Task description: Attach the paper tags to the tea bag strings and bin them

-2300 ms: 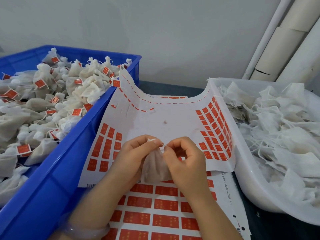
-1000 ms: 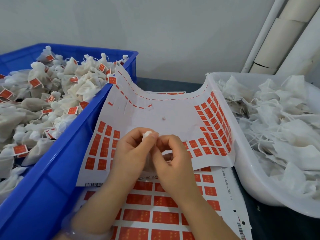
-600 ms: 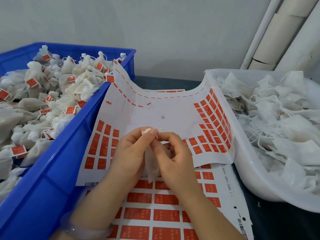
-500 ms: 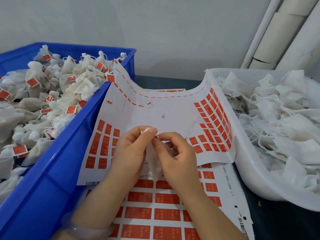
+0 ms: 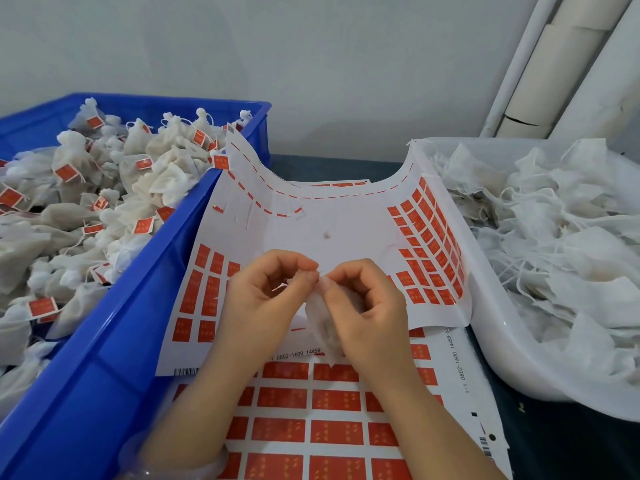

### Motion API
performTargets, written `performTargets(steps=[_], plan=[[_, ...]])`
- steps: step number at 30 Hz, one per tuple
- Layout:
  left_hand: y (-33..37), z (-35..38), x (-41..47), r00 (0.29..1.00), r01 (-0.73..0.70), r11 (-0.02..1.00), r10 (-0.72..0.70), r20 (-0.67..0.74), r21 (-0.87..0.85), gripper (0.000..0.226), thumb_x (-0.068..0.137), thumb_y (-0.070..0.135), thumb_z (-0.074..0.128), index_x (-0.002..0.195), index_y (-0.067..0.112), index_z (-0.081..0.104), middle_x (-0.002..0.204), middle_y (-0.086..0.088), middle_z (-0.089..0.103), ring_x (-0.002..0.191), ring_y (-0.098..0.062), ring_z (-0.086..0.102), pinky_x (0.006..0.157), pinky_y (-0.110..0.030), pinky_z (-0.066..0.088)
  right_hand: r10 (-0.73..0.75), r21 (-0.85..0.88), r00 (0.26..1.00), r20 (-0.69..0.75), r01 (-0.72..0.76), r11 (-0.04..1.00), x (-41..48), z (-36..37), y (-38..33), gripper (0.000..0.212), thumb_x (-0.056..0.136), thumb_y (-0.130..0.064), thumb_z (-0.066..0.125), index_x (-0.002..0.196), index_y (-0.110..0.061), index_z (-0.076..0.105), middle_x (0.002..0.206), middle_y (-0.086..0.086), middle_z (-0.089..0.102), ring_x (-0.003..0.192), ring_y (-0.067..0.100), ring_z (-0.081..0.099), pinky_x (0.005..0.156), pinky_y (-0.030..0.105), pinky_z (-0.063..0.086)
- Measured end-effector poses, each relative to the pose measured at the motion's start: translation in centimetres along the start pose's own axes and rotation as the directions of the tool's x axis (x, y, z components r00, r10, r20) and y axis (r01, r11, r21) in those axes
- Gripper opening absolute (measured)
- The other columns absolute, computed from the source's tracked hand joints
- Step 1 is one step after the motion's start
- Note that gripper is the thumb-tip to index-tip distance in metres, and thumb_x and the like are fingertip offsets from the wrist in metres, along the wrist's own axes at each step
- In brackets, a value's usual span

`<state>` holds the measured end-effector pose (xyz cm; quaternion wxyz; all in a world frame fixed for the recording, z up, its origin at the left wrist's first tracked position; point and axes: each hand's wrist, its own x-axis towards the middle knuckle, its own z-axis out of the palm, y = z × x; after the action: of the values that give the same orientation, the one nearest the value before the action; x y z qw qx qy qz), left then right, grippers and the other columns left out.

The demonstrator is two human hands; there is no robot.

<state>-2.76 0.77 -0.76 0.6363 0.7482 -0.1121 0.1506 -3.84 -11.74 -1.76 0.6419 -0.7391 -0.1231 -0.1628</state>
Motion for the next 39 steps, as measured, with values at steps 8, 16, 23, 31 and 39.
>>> performTargets(steps=[8, 16, 23, 31, 39], plan=[[-0.03, -0.34, -0.27, 0.986, -0.165, 0.953, 0.15, 0.079, 0.253, 0.011, 0.085, 0.03, 0.053, 0.089, 0.04, 0.057, 0.08, 0.017, 0.063, 0.085, 0.001, 0.061, 0.068, -0.009, 0.048, -0.079, -0.055, 0.996, 0.041, 0.081, 0.995, 0.08, 0.05, 0.14, 0.002, 0.088, -0.024, 0.056, 0.087, -0.026, 0.054, 0.077, -0.019, 0.057, 0.08, 0.0, 0.058, 0.065, 0.008, 0.046], [-0.34, -0.11, -0.41, 0.997, -0.059, 0.984, 0.049, 0.063, 0.17, 0.019, 0.092, 0.014, 0.051, 0.083, 0.029, 0.058, 0.078, 0.014, 0.061, 0.075, -0.002, 0.058, 0.063, -0.009, 0.046, -0.078, -0.095, 0.996, 0.045, 0.082, 0.992, 0.12, 0.2, 0.32, 0.013, 0.09, -0.025, 0.056, 0.087, -0.036, 0.051, 0.081, -0.027, 0.057, 0.084, -0.006, 0.057, 0.067, 0.004, 0.044], [-0.23, 0.1, -0.36, 0.997, 0.016, 0.997, -0.022, 0.077, 0.072, 0.017, 0.093, 0.018, 0.046, 0.083, 0.021, 0.06, 0.077, 0.004, 0.061, 0.074, -0.009, 0.059, 0.068, -0.019, 0.052, -0.025, -0.061, 0.998, 0.063, 0.029, 0.998, -0.08, 0.26, 0.28, 0.005, 0.087, -0.026, 0.061, 0.086, -0.03, 0.059, 0.078, -0.02, 0.062, 0.082, -0.001, 0.06, 0.066, 0.007, 0.046], [-0.35, 0.08, -0.29, 0.999, -0.037, 0.996, 0.034, 0.042, 0.083, 0.019, 0.094, 0.011, 0.048, 0.084, 0.023, 0.058, 0.078, 0.005, 0.06, 0.073, -0.008, 0.058, 0.065, -0.017, 0.051, 0.012, -0.061, 0.997, 0.076, -0.007, 0.998, 0.1, 0.27, 0.28, 0.011, 0.087, -0.024, 0.063, 0.079, -0.03, 0.058, 0.076, -0.018, 0.061, 0.076, -0.001, 0.059, 0.063, 0.008, 0.046], [-0.09, 0.08, -0.13, 0.999, 0.001, 1.0, -0.001, 0.042, -0.015, 0.015, 0.092, 0.013, 0.052, 0.084, 0.021, 0.061, 0.078, 0.003, 0.064, 0.077, -0.013, 0.062, 0.068, -0.023, 0.054, 0.028, -0.048, 0.999, 0.043, -0.025, 0.999, 0.11, 0.25, 0.33, 0.015, 0.085, -0.021, 0.065, 0.079, -0.033, 0.057, 0.075, -0.023, 0.061, 0.079, -0.002, 0.059, 0.063, 0.006, 0.046]])
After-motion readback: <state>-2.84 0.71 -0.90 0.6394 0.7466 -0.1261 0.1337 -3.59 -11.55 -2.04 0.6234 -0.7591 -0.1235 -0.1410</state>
